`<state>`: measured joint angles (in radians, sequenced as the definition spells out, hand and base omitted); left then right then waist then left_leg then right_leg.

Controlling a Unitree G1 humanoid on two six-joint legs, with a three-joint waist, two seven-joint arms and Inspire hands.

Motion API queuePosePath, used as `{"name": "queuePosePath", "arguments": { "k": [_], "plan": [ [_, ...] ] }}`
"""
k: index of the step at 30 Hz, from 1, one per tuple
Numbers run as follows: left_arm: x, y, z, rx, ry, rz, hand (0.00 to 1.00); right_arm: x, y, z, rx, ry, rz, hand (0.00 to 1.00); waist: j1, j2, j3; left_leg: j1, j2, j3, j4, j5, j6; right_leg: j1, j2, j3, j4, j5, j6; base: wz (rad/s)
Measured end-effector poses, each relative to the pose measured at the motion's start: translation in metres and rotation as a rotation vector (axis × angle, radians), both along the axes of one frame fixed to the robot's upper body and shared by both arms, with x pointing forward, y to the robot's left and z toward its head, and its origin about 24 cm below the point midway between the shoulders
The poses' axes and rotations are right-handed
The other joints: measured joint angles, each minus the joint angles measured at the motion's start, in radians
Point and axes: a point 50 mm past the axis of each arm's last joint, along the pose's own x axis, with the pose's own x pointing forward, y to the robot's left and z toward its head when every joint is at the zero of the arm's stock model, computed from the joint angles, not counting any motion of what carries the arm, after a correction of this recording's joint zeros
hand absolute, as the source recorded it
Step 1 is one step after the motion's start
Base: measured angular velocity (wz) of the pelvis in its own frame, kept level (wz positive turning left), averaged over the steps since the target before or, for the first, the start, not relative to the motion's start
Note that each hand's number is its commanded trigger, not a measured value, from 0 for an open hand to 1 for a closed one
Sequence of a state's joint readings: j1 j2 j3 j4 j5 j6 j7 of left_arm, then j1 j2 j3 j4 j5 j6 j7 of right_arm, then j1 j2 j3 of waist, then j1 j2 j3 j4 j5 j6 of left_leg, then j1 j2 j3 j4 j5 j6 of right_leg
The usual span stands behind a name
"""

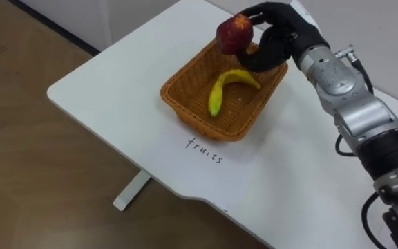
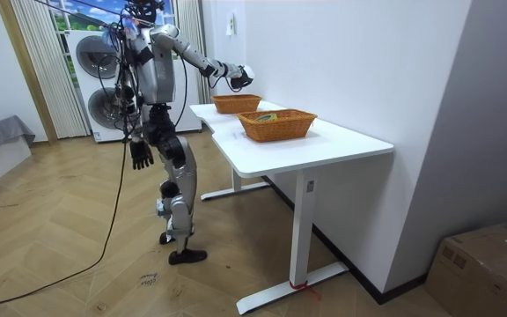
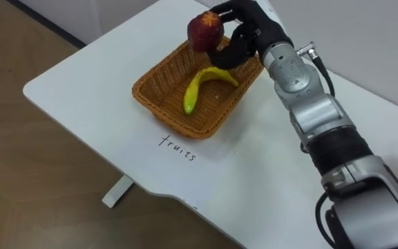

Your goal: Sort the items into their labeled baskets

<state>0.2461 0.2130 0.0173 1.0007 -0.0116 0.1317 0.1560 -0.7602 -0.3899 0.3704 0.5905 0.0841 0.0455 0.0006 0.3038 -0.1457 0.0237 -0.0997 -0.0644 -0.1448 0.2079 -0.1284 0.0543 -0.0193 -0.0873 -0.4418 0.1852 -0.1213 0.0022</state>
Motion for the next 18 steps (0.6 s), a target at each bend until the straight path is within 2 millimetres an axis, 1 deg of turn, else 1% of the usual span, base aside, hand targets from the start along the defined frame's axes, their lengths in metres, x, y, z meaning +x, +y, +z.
{"name": "queuePosePath", "arguments": {
  "k": [7,13,18],
  "plan": [
    [0.0048,0.0002,0.0004,0.007,-0.003,-0.028,0.0,0.0,-0.0003,0.0001,-0.011,-0.005,-0.005,0.0,0.001,0.004,-0.0025,0.005,0.001,0.004,-0.001,0.0,0.0,0.002,0.0,0.003,0.001,0.0,0.0,-0.01],
    [0.0051,0.0,0.0002,0.004,-0.003,-0.03,0.0,-0.0013,-0.0015,-0.0039,0.008,0.01,-0.007,0.0,0.0,0.004,-0.0038,0.006,0.0,0.004,0.0,0.0,0.0,0.004,-0.001,0.002,0.001,0.001,0.0,0.0],
    [0.005,-0.0003,0.0001,-0.002,-0.001,-0.031,0.0,-0.0018,-0.0018,-0.0051,0.026,0.017,-0.007,0.0,0.0,0.009,-0.0056,0.007,0.0,0.004,0.0,0.0,0.0,0.004,0.0,0.004,0.002,0.001,0.0,0.0]
  ]
}}
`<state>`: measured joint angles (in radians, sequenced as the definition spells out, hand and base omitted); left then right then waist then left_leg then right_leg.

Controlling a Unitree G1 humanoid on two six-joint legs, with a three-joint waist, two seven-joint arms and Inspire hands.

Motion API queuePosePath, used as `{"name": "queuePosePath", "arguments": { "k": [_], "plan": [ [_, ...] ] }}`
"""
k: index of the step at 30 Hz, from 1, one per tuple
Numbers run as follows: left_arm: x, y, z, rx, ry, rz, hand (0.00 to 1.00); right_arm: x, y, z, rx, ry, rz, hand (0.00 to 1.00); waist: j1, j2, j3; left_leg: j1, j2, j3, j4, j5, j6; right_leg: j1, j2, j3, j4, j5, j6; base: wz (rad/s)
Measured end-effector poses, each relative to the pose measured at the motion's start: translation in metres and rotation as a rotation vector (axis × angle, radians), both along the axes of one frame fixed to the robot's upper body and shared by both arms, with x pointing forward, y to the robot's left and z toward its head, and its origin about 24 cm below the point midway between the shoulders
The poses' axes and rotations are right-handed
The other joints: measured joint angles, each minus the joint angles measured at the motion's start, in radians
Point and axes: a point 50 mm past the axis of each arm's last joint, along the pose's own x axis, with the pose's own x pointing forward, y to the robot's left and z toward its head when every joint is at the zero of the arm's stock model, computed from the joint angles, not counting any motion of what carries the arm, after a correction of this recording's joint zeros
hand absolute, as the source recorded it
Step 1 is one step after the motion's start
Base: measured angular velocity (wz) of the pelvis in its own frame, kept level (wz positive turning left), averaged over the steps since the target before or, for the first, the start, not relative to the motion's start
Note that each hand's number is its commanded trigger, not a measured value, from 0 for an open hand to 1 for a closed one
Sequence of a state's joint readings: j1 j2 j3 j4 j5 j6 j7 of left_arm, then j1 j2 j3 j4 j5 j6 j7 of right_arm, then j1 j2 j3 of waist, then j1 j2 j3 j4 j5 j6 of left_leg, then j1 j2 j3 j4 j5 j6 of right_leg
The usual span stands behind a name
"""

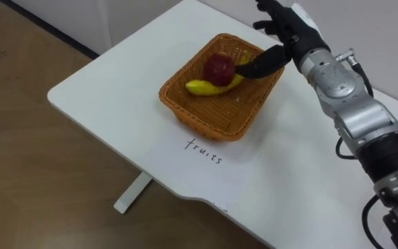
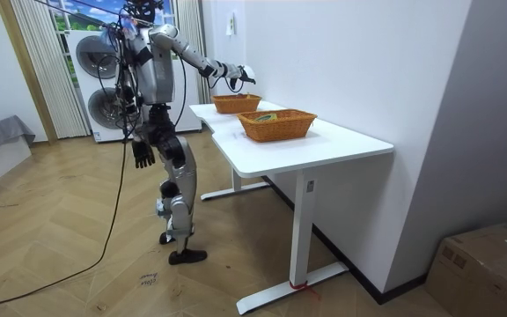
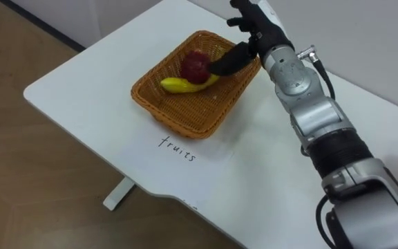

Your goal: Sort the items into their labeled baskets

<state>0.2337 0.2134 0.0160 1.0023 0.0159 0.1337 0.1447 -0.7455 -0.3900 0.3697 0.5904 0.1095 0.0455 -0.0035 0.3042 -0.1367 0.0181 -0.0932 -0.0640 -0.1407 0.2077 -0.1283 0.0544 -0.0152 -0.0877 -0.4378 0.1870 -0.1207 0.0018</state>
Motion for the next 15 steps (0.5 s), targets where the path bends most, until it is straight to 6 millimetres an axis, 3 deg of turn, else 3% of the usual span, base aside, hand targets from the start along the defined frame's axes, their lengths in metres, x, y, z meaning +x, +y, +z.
{"name": "queuePosePath", "arguments": {
  "k": [13,15],
  "plan": [
    [-0.0035,0.0,-0.0003,-0.007,0.016,0.003,0.0,-0.0012,0.0009,0.0032,0.002,-0.017,0.007,0.0,-0.015,0.007,-0.0023,0.013,0.0,0.0,-0.002,-0.001,0.001,0.013,0.0,0.002,-0.001,0.0,0.0,0.0],
    [-0.0059,0.0002,-0.0005,-0.019,0.022,0.002,0.0,-0.0016,0.0024,0.0069,-0.003,-0.034,0.015,0.0,-0.025,0.011,-0.0074,0.019,0.0,-0.003,-0.003,-0.001,0.002,0.019,0.0,0.001,-0.001,-0.001,0.001,0.0]
  ]
}}
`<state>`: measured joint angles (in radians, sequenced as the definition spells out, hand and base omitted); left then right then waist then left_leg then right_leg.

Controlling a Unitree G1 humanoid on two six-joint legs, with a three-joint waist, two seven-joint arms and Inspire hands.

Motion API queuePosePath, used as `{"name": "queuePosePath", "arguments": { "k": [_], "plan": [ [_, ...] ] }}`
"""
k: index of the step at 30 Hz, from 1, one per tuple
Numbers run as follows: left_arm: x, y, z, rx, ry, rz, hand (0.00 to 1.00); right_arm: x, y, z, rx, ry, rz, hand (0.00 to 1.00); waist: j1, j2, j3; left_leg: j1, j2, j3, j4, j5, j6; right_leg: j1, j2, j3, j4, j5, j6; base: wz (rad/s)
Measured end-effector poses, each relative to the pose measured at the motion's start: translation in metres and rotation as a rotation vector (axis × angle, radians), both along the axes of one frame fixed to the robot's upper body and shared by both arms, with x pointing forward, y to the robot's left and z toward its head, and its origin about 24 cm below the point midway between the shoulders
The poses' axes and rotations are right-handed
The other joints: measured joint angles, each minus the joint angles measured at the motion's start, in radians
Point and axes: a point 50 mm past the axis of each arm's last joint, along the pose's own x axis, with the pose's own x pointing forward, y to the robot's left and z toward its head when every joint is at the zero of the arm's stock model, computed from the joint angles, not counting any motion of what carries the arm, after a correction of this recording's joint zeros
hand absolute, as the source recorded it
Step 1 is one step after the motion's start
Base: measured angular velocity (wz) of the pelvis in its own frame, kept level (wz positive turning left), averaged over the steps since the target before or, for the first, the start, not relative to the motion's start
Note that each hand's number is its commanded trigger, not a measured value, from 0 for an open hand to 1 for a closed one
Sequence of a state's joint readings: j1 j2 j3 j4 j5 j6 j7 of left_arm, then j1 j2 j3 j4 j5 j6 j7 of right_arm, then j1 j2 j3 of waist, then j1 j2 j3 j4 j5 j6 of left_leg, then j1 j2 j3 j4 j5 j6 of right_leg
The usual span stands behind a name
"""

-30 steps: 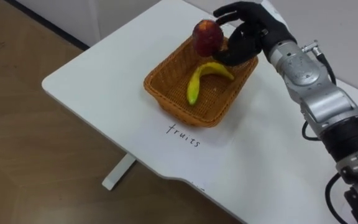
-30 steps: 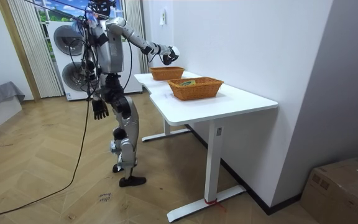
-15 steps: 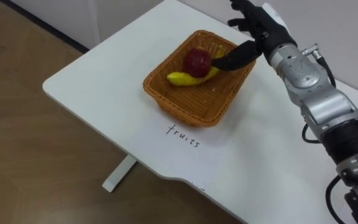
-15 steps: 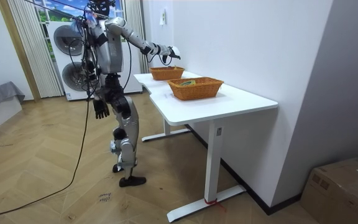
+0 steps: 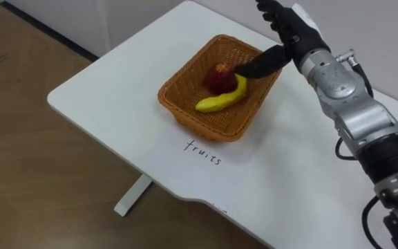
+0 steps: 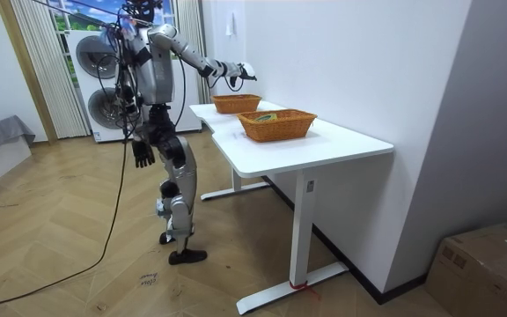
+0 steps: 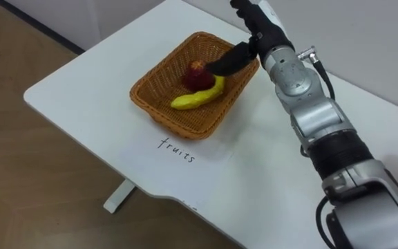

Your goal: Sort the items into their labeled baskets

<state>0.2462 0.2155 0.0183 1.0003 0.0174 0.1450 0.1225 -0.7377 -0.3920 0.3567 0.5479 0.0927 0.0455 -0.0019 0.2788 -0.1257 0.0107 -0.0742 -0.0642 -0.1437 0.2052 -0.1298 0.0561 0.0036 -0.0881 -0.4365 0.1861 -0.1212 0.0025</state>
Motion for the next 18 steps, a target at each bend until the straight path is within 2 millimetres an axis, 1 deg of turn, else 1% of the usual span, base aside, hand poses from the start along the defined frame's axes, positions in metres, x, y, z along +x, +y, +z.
{"name": "queuePosePath", "arguments": {
  "k": [2,8,10,11,12,14,15,18],
  "plan": [
    [0.001,0.0,0.0,-0.007,-0.003,-0.002,0.0,0.0,-0.001,0.003,-0.005,-0.012,0.001,0.0,-0.003,0.001,-0.0003,0.004,0.0,0.001,0.0,0.0,0.0,0.002,0.0,0.001,0.0,0.0,0.0,-0.03],
    [0.008,0.0,0.0,-0.005,-0.015,-0.011,0.0,-0.004,-0.011,-0.005,-0.037,0.005,-0.021,0.0,-0.005,0.0,-0.002,0.045,0.001,0.006,-0.006,-0.002,0.001,0.037,-0.002,-0.002,0.0,-0.001,0.001,-0.02],
    [0.009,0.0,0.001,-0.005,-0.02,-0.01,0.0,-0.006,-0.013,-0.006,-0.027,0.008,-0.025,0.0,-0.013,0.002,-0.0027,0.053,0.0,0.004,-0.005,-0.004,0.002,0.048,-0.002,0.002,-0.001,-0.001,0.002,0.0],
    [0.009,0.001,0.001,-0.001,-0.024,-0.007,0.0,-0.007,-0.013,-0.006,-0.018,0.002,-0.024,0.0,-0.025,0.004,-0.0046,0.055,0.0,0.004,-0.005,-0.006,0.003,0.051,-0.002,0.002,-0.001,-0.001,0.002,0.0],
    [0.01,0.0,0.001,0.004,-0.028,-0.007,0.0,-0.007,-0.012,-0.003,-0.01,-0.009,-0.018,0.0,-0.031,0.002,-0.0076,0.056,0.0,0.005,-0.005,-0.006,0.003,0.051,-0.002,0.004,-0.001,-0.001,0.002,0.0],
    [0.01,0.0,0.001,0.008,-0.027,-0.005,0.0,-0.007,-0.014,0.0,0.004,-0.015,-0.027,0.0,-0.04,0.006,-0.0051,0.066,0.0,0.007,-0.005,-0.007,0.003,0.06,-0.002,0.009,-0.001,-0.001,0.003,-0.02],
    [0.009,0.0,0.001,0.009,-0.027,-0.005,0.0,-0.007,-0.016,0.0,0.009,-0.013,-0.034,0.0,-0.046,0.011,-0.0069,0.073,0.0,0.007,-0.006,-0.008,0.003,0.066,0.0,0.014,-0.001,-0.001,0.003,0.0],
    [0.012,-0.001,0.002,0.008,-0.034,-0.006,0.0,-0.006,-0.022,0.004,0.03,-0.025,-0.059,0.0,-0.053,0.014,-0.0133,0.078,0.0,0.013,-0.006,-0.009,0.003,0.069,0.001,0.028,-0.001,-0.002,0.004,-0.05]
  ]
}}
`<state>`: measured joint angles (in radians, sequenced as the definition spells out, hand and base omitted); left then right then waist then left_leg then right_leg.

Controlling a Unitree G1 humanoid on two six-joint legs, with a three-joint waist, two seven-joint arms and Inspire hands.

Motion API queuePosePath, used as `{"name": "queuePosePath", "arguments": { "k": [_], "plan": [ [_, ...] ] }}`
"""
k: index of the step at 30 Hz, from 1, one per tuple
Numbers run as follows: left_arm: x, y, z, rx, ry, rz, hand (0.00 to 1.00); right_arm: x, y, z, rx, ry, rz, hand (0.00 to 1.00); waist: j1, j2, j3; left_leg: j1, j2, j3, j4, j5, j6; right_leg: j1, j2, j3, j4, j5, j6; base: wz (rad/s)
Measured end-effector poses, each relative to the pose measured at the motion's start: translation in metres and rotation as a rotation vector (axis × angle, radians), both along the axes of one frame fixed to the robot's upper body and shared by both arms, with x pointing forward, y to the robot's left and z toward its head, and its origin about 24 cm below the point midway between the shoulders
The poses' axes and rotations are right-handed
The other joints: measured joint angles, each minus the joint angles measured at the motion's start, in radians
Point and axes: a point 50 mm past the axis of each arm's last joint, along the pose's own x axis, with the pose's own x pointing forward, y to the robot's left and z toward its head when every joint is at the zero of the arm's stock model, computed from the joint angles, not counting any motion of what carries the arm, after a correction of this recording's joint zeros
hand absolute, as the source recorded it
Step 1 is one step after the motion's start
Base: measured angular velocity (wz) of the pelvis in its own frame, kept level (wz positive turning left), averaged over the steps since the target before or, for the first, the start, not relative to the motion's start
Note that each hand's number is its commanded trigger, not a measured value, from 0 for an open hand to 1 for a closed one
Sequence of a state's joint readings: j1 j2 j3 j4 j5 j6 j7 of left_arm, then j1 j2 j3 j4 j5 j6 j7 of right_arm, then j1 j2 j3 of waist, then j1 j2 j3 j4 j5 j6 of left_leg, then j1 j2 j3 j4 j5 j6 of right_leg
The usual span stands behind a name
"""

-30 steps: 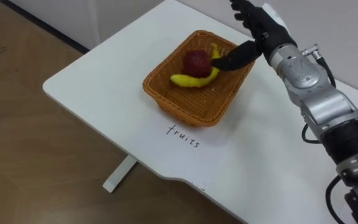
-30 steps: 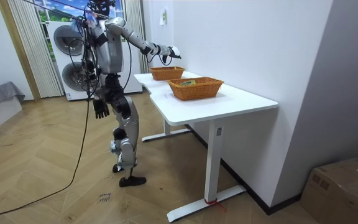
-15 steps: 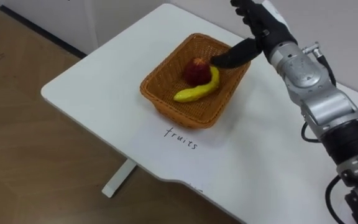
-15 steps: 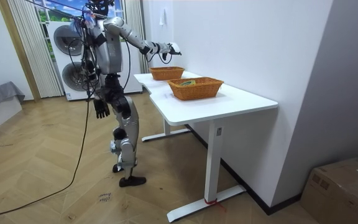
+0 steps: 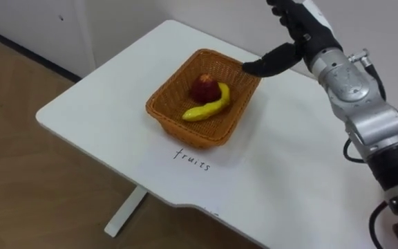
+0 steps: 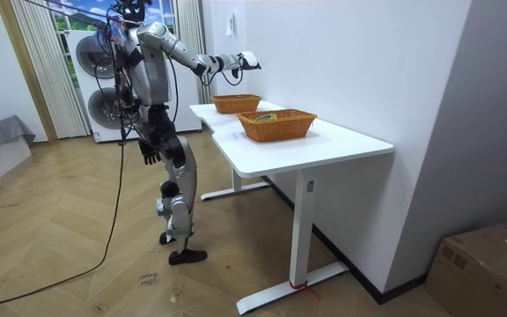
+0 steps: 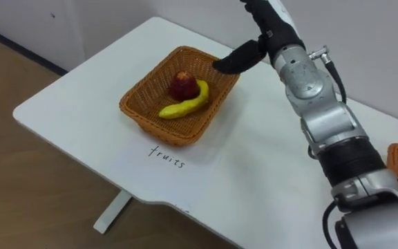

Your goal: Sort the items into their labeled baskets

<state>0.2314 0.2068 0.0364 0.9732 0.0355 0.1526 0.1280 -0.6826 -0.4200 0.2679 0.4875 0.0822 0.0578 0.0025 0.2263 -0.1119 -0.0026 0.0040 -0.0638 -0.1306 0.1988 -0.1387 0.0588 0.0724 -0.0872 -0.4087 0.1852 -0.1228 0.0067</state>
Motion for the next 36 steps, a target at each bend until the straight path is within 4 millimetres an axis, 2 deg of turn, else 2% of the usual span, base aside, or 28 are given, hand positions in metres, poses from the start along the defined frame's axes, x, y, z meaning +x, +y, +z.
{"name": "queuePosePath", "arguments": {
  "k": [4,6,11,16,19,23,25,27,30,33,34,36],
  "plan": [
    [0.003,0.0,0.001,-0.005,-0.012,0.001,0.0,-0.001,-0.007,0.016,0.065,-0.052,-0.025,0.0,-0.01,0.006,-0.0024,0.0,0.0,0.008,0.001,-0.003,-0.003,-0.004,-0.001,0.018,-0.002,-0.002,0.002,-0.07],
    [0.004,0.002,0.002,-0.007,-0.02,0.021,0.0,-0.002,-0.01,0.028,0.105,-0.099,-0.041,0.0,-0.03,0.009,-0.0022,0.001,-0.001,0.011,0.002,0.0,0.002,-0.003,0.0,0.024,-0.002,-0.004,0.004,0.0],
    [0.003,-0.001,0.001,-0.014,-0.021,0.032,0.0,-0.004,-0.023,0.042,0.149,-0.172,-0.118,0.0,-0.054,0.013,-0.0039,0.009,-0.002,0.019,0.004,-0.003,0.006,-0.001,0.002,0.039,0.002,-0.005,0.006,-0.06],
    [0.004,-0.004,0.0,-0.011,-0.028,0.036,0.0,-0.011,-0.023,0.041,0.171,-0.189,-0.112,0.0,-0.082,0.008,-0.0069,0.024,0.003,0.032,-0.007,-0.005,0.007,0.004,0.004,0.054,0.004,-0.005,0.006,-0.07],
    [0.005,-0.005,0.0,-0.015,-0.039,0.036,0.0,-0.017,-0.023,0.043,0.25,-0.198,-0.089,0.0,-0.103,0.011,-0.0042,0.026,0.005,0.043,-0.008,-0.009,0.007,0.002,0.006,0.065,0.004,-0.004,0.006,-0.09],
    [0.005,-0.005,0.0,-0.015,-0.044,0.035,0.0,-0.02,-0.042,0.049,0.374,-0.217,-0.134,0.0,-0.129,0.01,-0.0007,0.028,0.005,0.048,-0.009,-0.01,0.009,0.002,0.006,0.071,0.004,-0.004,0.007,-0.03],
    [0.005,-0.005,0.0,-0.016,-0.045,0.036,0.0,-0.021,-0.045,0.051,0.394,-0.223,-0.144,0.0,-0.14,0.009,0.0007,0.036,0.008,0.061,-0.015,-0.012,0.009,0.002,0.009,0.083,0.004,-0.004,0.007,-0.2],
    [0.005,-0.004,0.0,-0.016,-0.047,0.038,0.0,-0.022,-0.049,0.049,0.417,-0.22,-0.154,0.0,-0.144,0.01,0.0012,0.044,0.018,0.091,-0.015,-0.021,0.008,-0.001,0.018,0.107,0.002,0.0,0.005,-0.35],
    [0.007,-0.006,0.0,-0.022,-0.056,0.039,0.0,-0.031,-0.057,0.045,0.414,-0.232,-0.184,0.0,-0.164,0.009,0.0006,0.046,0.023,0.108,-0.015,-0.027,0.008,-0.005,0.023,0.129,0.0,0.001,0.005,-0.19],
    [0.007,-0.007,0.0,-0.039,-0.066,0.061,0.0,-0.038,-0.065,0.04,0.421,-0.236,-0.218,0.0,-0.184,0.017,0.0041,0.055,0.028,0.128,-0.014,-0.036,0.01,-0.006,0.03,0.158,0.0,0.004,0.006,-0.25],
    [0.007,-0.007,0.0,-0.04,-0.067,0.061,0.0,-0.039,-0.067,0.039,0.424,-0.235,-0.228,0.0,-0.191,0.019,0.0038,0.056,0.029,0.13,-0.013,-0.037,0.01,-0.006,0.031,0.16,0.0,0.004,0.006,-0.17],
    [0.007,-0.007,0.0,-0.043,-0.071,0.063,0.0,-0.043,-0.078,0.037,0.436,-0.244,-0.278,0.0,-0.209,0.029,-0.0023,0.056,0.034,0.152,-0.014,-0.043,0.011,-0.015,0.035,0.181,0.0,0.006,0.006,-0.25]
  ]
}}
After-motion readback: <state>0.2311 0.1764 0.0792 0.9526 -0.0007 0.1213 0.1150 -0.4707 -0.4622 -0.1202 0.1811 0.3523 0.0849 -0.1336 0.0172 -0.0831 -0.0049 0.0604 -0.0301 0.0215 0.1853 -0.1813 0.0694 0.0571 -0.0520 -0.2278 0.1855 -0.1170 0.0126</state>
